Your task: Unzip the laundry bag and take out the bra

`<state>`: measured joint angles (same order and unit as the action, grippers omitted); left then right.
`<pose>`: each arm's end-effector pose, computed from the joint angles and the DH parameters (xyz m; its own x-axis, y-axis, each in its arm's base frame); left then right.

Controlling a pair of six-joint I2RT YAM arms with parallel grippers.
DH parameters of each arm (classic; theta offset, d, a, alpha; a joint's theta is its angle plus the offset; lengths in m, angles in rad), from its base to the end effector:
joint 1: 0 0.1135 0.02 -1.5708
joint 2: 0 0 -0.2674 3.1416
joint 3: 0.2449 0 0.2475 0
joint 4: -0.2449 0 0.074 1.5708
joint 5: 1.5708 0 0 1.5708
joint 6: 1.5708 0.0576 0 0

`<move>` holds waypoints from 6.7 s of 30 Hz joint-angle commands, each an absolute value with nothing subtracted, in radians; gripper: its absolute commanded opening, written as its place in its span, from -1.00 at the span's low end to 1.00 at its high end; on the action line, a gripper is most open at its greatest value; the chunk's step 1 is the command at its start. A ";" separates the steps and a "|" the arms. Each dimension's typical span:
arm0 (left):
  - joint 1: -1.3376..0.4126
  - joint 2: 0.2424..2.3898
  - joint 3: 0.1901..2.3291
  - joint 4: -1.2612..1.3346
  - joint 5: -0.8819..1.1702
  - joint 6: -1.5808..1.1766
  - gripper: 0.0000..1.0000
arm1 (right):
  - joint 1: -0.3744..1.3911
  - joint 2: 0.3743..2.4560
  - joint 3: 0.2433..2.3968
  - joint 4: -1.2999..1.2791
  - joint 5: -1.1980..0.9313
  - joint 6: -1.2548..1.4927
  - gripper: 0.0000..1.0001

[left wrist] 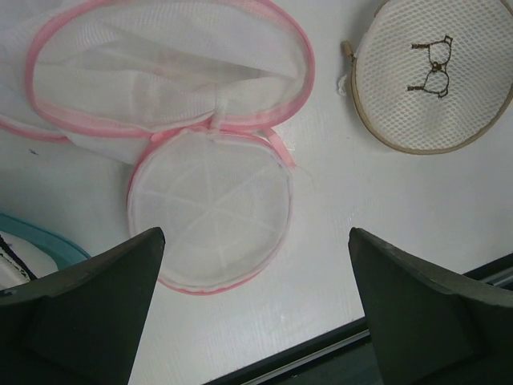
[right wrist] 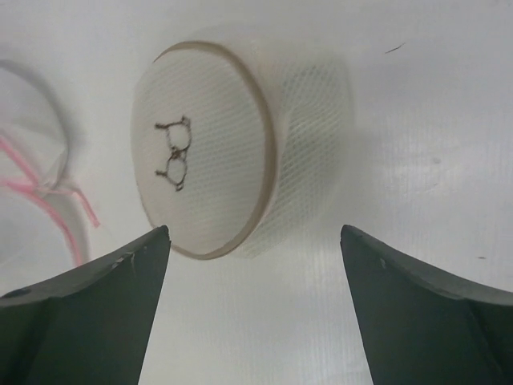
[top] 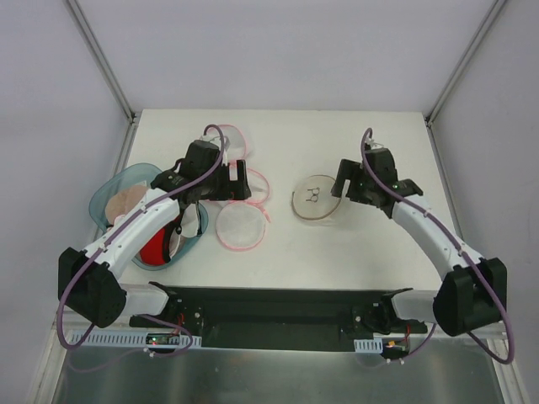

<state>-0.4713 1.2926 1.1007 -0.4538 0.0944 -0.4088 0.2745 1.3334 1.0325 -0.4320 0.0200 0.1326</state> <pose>0.2636 -0.1404 0.3047 -0.6983 -0.0883 -0.7103 0.2632 0.8912 -0.3695 0.2910 0.0808 0.2715 -0.6723 -0.0520 -0.7385 -0.1693 0.9819 0.0850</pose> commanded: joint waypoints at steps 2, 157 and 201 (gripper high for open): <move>-0.474 1.284 1.135 -0.451 0.086 -0.399 0.98 | 0.373 1.255 0.833 -0.249 0.126 0.385 0.77; -0.796 1.669 1.601 -0.511 0.368 -0.242 -1.00 | 0.440 1.092 1.086 -0.453 -0.291 0.235 -0.35; -0.793 1.678 1.571 -0.480 0.422 -0.247 -1.00 | 0.551 1.224 1.157 -0.397 -0.253 0.287 -0.37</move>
